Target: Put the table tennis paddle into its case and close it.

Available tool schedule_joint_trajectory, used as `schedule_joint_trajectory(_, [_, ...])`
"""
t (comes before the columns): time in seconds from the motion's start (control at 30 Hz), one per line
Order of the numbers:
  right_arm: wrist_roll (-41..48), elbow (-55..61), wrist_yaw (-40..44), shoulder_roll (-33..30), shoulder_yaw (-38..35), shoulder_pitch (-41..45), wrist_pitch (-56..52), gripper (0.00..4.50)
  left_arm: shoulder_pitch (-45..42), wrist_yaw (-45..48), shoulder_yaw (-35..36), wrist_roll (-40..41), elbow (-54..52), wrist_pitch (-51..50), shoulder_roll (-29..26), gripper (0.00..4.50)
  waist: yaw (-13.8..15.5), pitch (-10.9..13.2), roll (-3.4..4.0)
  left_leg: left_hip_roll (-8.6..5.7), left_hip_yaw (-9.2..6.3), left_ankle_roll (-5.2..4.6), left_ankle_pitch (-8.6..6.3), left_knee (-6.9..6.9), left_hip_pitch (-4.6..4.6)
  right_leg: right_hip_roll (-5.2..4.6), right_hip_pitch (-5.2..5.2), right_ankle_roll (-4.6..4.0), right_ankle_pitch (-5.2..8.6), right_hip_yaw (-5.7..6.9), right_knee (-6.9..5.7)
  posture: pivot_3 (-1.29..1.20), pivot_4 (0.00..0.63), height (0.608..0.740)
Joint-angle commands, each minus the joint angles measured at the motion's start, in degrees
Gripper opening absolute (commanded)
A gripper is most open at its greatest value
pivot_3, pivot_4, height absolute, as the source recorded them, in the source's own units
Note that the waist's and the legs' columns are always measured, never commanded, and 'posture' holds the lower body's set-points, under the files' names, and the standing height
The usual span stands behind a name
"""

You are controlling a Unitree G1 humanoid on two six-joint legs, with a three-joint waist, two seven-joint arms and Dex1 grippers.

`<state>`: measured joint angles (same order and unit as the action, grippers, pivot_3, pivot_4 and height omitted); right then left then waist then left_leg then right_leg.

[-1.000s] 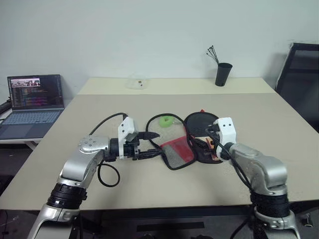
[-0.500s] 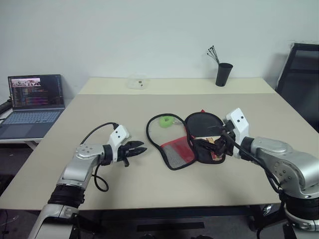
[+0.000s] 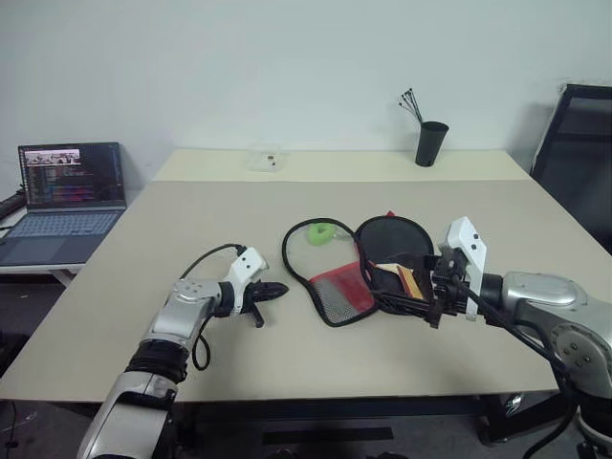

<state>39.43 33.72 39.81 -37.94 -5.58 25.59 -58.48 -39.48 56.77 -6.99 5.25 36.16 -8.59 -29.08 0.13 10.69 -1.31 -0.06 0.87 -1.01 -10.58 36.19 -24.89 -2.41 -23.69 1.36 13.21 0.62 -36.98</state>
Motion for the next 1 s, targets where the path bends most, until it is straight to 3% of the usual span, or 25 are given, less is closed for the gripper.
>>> schedule_joint_trajectory(0.03, [0.2, 1.13, -0.07, -1.33, -0.9, -0.23, 2.02, 4.5, -3.35, -2.01, 0.22, -0.86, 4.2, 3.3, 2.86, 0.04, 0.08, 0.0, -0.01, -0.01, -0.01, 0.0, 0.0, 0.02, 0.0, 0.0, 0.02, 0.0, 0.0, 0.01, 0.0, 0.0, 0.15, 0.74])
schedule_joint_trajectory(0.43, [-0.47, 0.81, -1.26, -2.32, -0.48, -1.25, 3.27, 4.5, -14.18, -4.71, -0.4, -4.3, 18.69, 13.34, 11.51, 0.04, 0.51, 0.02, -0.07, -0.15, -0.07, 0.0, 0.0, 0.12, 0.0, -0.09, 0.12, 0.08, -0.03, 0.11, 0.01, 0.0, 0.15, 0.74])
schedule_joint_trajectory(0.67, [0.39, -0.17, 0.14, -7.27, -4.67, -4.35, 2.74, 4.5, -24.58, -1.3, 1.38, -1.61, 15.49, 13.45, 15.54, 0.04, 0.83, 0.09, -0.2, -0.19, -0.1, 0.0, 0.0, 0.14, -0.09, -0.09, 0.11, 0.09, -0.02, 0.15, 0.05, 0.0, 0.15, 0.74])
schedule_joint_trajectory(1.0, [-0.44, -2.82, -0.53, -12.95, -11.6, -9.73, 2.23, 4.5, -36.3, -6.11, 1.6, -3.87, 30.27, 18.29, 26.94, 0.04, 0.75, 0.11, -0.23, -0.25, -0.01, -0.01, -0.01, 0.15, -0.07, 0.18, 0.11, 0.24, 0.02, 0.14, 0.06, 0.0, 0.15, 0.74])
